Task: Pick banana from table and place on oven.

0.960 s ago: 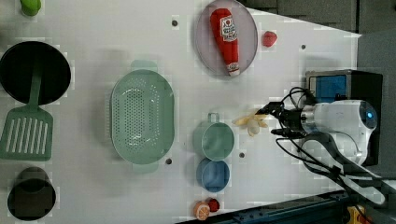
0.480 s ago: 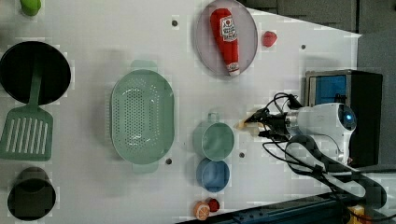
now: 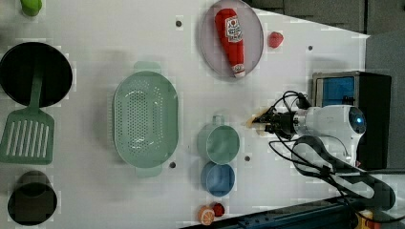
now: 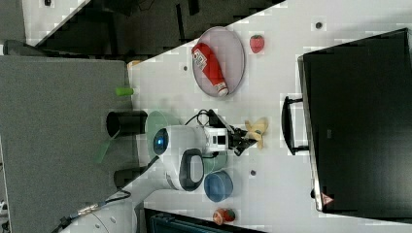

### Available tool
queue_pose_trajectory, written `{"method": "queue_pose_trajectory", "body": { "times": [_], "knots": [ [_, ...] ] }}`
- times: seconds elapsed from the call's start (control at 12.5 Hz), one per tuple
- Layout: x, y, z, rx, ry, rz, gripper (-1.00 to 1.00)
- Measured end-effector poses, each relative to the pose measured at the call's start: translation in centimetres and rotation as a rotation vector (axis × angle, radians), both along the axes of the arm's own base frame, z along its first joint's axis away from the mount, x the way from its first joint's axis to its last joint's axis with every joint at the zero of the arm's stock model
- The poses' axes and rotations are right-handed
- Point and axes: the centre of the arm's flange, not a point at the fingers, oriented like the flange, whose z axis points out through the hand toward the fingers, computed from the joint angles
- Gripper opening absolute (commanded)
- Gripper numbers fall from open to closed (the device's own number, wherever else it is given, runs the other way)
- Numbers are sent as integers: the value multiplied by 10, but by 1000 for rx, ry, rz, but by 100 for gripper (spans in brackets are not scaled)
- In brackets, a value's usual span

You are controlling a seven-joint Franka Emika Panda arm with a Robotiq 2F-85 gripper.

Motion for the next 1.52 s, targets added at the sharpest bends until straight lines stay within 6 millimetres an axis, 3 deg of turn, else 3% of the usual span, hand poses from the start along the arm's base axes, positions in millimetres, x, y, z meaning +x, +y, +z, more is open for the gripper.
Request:
{"method": "queue_pose_trajectory", "body": {
  "times": [0.16,0.32,0.48,0.8,1.04,1.2,1.36,1.52],
  "knots": [
    [4,5,11,1,-19,11,-47],
    [10,12,50,-1,-42,28,-47],
    [12,13,123,-4,-85,23,-47],
    [24,8,290,-16,-176,13,-47],
    [17,-1,378,-11,-113,-14,-47],
    [20,-15,413,-8,-92,-42,-47],
    [28,-34,434,-15,-132,-73,-47],
    [33,-62,434,-15,-138,-108,-47]
  ]
}}
